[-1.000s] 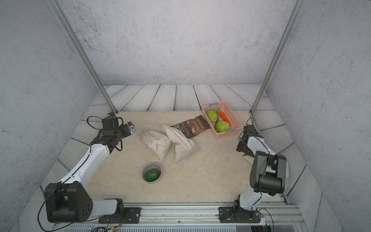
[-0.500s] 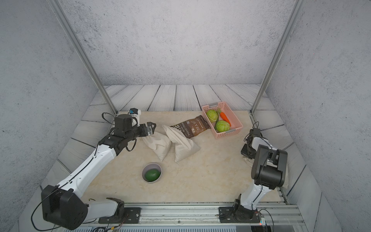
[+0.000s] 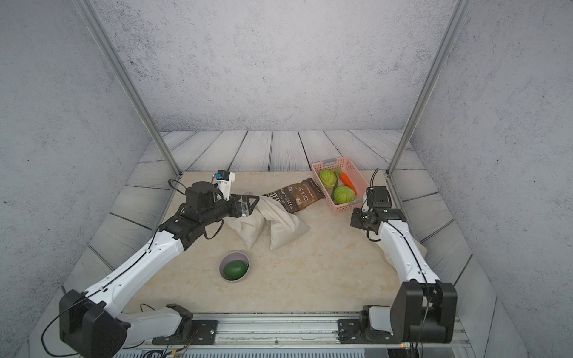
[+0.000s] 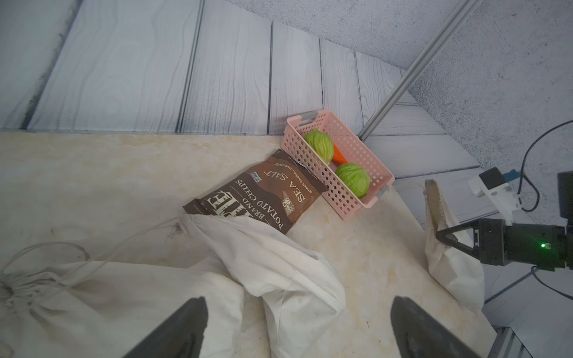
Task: Close the soil bag
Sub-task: Move the soil bag to the center of the board.
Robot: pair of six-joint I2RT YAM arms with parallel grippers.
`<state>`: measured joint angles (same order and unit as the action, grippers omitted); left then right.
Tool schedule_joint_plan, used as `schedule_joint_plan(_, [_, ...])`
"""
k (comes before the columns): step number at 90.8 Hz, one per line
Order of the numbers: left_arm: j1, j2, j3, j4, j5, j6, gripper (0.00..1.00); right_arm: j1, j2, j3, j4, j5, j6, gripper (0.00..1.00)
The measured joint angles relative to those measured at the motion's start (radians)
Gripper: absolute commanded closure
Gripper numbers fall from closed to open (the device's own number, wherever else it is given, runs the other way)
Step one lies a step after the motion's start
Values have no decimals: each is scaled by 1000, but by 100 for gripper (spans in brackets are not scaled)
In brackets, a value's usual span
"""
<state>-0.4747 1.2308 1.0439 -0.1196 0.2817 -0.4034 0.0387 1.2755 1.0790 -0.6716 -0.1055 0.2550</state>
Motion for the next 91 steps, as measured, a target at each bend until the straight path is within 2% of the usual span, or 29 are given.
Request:
schedule_joint_plan(28, [-77,0,-5,5,11,31,1,287,-37,206,-89,-237,-108,100])
schedule_joint_plan(45, [-91,-6,-5,5,26,86,3,403,-37,292,-134,-338,-184,100])
schedule_joint_plan(59, [-91,-13,-5,13,34,132,6,439,-43,290,-177,-384,-232,100])
schedule_joint_plan(73, [-93,-5,-2,39,61,204,9,440,-93,220,-182,-410,-256,100])
schedule_joint_plan(91, [-108,86,66,50,114,311,9,440,-127,166,-177,-419,-251,100])
